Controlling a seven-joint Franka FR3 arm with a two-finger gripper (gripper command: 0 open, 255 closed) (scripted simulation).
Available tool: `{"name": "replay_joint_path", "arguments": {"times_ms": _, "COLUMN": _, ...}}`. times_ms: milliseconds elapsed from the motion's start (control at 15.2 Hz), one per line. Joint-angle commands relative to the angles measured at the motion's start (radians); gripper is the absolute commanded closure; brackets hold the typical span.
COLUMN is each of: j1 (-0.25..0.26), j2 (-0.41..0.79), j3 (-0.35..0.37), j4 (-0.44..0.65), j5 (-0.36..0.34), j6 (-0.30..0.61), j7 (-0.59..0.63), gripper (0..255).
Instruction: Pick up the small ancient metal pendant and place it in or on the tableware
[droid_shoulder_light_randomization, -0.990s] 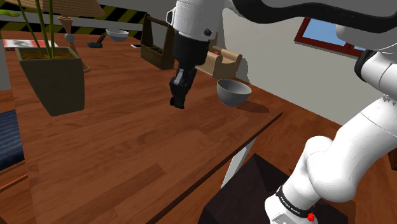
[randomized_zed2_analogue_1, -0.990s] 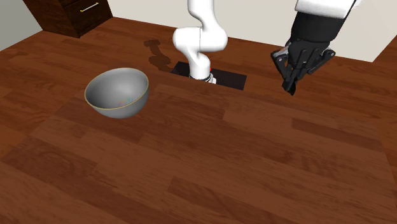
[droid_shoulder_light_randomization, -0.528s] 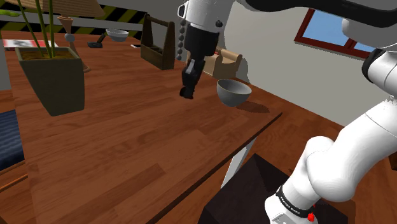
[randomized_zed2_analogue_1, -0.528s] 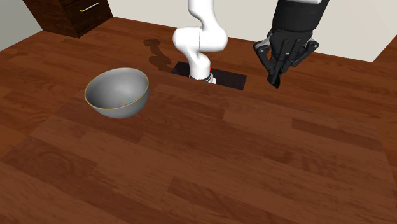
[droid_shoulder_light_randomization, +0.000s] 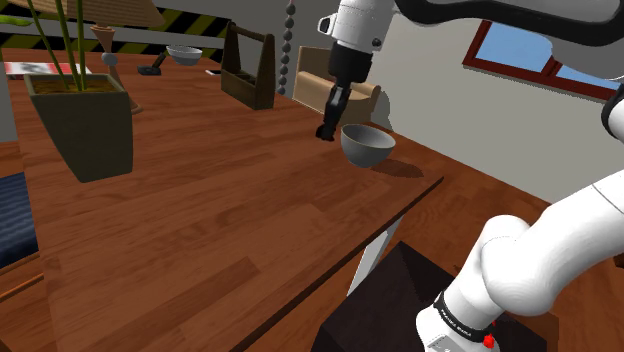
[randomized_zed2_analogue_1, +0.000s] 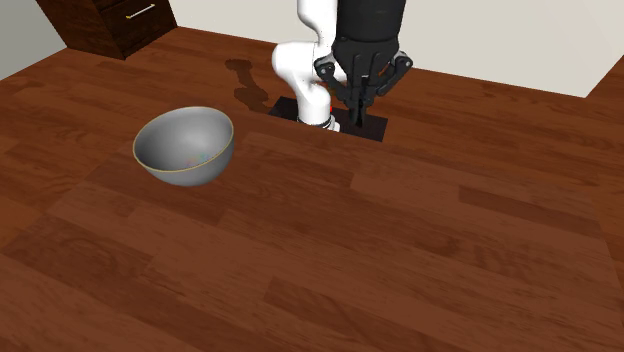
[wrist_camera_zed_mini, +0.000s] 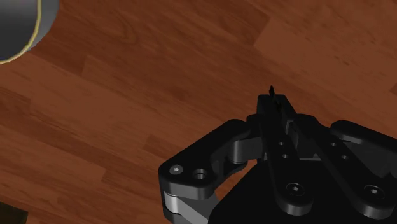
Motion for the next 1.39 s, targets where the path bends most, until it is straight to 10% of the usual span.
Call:
{"name": "replay_joint_path", "arguments": {"times_ms": 0, "j1": -0.014, "j2": -0.011, "j3": -0.033, "j4": -0.011, "j5": -0.007, "j6": -0.002, "j7": -0.048, "gripper": 255}}
{"name": "replay_joint_path", "arguments": {"times_ms": 1320, "j1": -0.170, "j2": 0.041, "j3": -0.389, "j4": 0.035, "j5": -0.097, "j6": -0.007, "j7": -0.543, "gripper": 255}}
